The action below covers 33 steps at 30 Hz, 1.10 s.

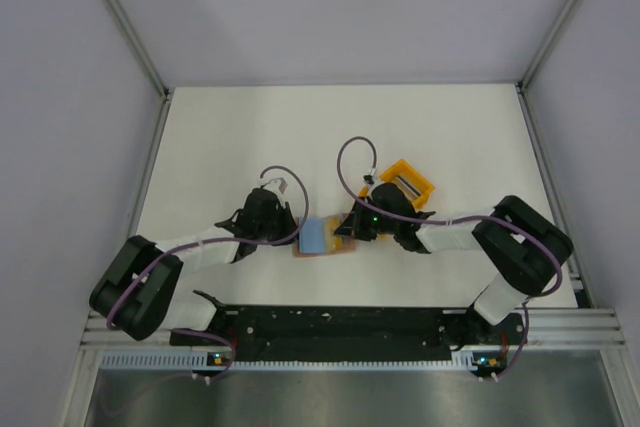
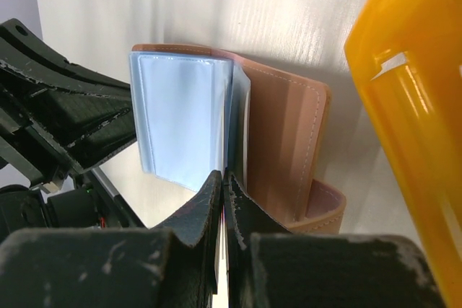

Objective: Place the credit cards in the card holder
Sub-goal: Insert the credit card into the card holder.

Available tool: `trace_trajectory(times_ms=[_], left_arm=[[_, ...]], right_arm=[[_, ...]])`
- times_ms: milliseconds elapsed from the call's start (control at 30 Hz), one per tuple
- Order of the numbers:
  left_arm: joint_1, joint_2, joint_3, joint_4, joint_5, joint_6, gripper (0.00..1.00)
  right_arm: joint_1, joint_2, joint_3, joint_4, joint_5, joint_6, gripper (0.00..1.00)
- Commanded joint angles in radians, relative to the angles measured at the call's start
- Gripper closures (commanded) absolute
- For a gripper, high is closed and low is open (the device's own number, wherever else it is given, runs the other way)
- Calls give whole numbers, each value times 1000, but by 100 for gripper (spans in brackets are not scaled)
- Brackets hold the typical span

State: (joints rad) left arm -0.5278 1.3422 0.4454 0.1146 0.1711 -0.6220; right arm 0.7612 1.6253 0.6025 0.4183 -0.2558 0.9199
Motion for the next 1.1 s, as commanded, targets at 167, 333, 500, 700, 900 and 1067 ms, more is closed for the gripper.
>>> trace_trajectory(times_ms=[167,333,500,700,900,1067], left_arm=[[-1,23,-8,-39,-10,13,100],[-1,23,-10,-33,-7,11,100],[-1,23,-11,-33,-5,11,100],[0,22,-10,-32,-2,11,100],[-1,21,-11,-36,-7,11,100],[0,23,-10,-35,-8,10,100]], right_arm=[[-5,-96,39,-70,52,-56,100],[-3,-42,42,-9,3,-27,100],[-3,-2,51,27,-23,-13,100],[-3,11,57,23,-13,-12,100],[-3,-25,39,28,-5,-10,100],[-3,-65,34,26,16,-26,100]])
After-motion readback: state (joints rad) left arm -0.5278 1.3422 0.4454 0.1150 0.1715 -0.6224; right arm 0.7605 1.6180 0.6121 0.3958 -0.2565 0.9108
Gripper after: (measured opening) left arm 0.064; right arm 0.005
